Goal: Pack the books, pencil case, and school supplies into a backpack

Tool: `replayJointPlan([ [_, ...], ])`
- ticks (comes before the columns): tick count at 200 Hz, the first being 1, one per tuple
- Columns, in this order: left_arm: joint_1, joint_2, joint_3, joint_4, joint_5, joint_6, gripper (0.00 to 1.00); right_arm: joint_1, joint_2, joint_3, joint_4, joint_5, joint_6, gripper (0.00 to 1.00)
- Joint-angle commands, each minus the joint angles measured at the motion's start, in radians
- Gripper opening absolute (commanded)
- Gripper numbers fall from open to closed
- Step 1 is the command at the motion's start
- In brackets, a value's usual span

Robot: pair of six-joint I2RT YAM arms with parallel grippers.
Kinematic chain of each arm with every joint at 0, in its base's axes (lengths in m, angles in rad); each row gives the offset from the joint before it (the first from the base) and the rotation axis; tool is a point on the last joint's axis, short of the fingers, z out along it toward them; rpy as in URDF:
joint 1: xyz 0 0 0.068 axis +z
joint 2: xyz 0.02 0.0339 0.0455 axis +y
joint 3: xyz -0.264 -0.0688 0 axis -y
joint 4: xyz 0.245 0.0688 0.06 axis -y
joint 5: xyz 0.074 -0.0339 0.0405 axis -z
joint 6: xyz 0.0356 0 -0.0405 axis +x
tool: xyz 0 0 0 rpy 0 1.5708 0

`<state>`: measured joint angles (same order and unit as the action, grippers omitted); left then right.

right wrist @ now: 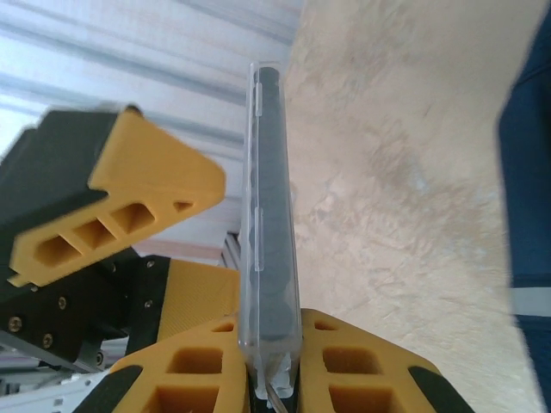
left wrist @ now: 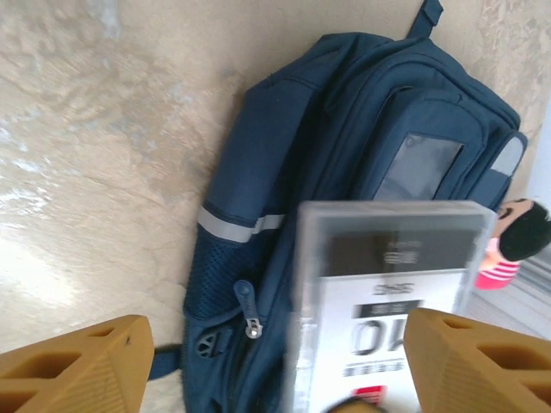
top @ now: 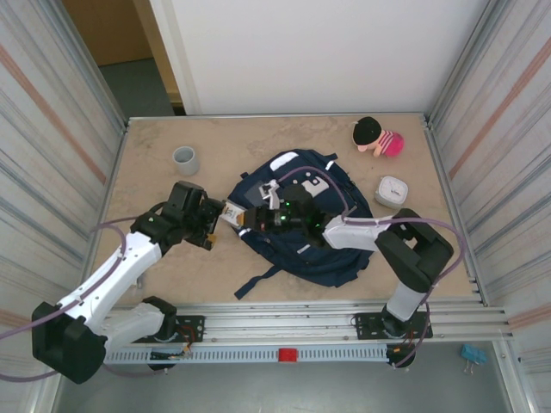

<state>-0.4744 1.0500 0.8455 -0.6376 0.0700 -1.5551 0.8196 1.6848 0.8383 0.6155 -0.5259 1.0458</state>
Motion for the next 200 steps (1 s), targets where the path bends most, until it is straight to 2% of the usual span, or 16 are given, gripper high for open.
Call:
replayJointPlan([
  [1,-0.045,0.023,0.092,-0.097,-0.145,0.137,0.79,-0.063,-0.111,-0.053,-0.019,0.007,-0.024,0.07],
  [20,-0.117,0.077,0.183,-0.167,-0.289,0.279,0.80,-0.148,-0.200,-0.101,-0.088,0.000,-0.050,0.08],
  [35,-0.190,0.122,0.255,-0.204,-0.419,0.396,0.75,-0.242,-0.272,-0.132,-0.155,-0.019,-0.073,0.07],
  [54,-0.274,0.173,0.300,-0.115,-0.504,0.613,0.74,-0.373,-0.363,-0.142,-0.282,-0.053,-0.136,0.07],
  [79,-0.364,0.231,0.301,0.082,-0.485,0.897,0.73,-0.548,-0.461,-0.124,-0.472,-0.089,-0.245,0.07],
  [98,-0.423,0.303,0.314,0.171,-0.488,1.026,0.72,-0.684,-0.491,-0.112,-0.573,-0.129,-0.310,0.08],
  [143,-0.581,0.567,0.487,0.196,-0.503,1.344,0.75,-1.001,-0.462,-0.191,-0.479,-0.327,-0.231,0.08],
  [162,-0.640,0.684,0.577,0.196,-0.460,1.461,0.75,-1.080,-0.466,-0.209,-0.480,-0.353,-0.224,0.08],
  [200,-0.678,0.885,0.719,0.215,-0.416,1.494,0.76,-1.138,-0.493,-0.229,-0.514,-0.367,-0.249,0.08],
])
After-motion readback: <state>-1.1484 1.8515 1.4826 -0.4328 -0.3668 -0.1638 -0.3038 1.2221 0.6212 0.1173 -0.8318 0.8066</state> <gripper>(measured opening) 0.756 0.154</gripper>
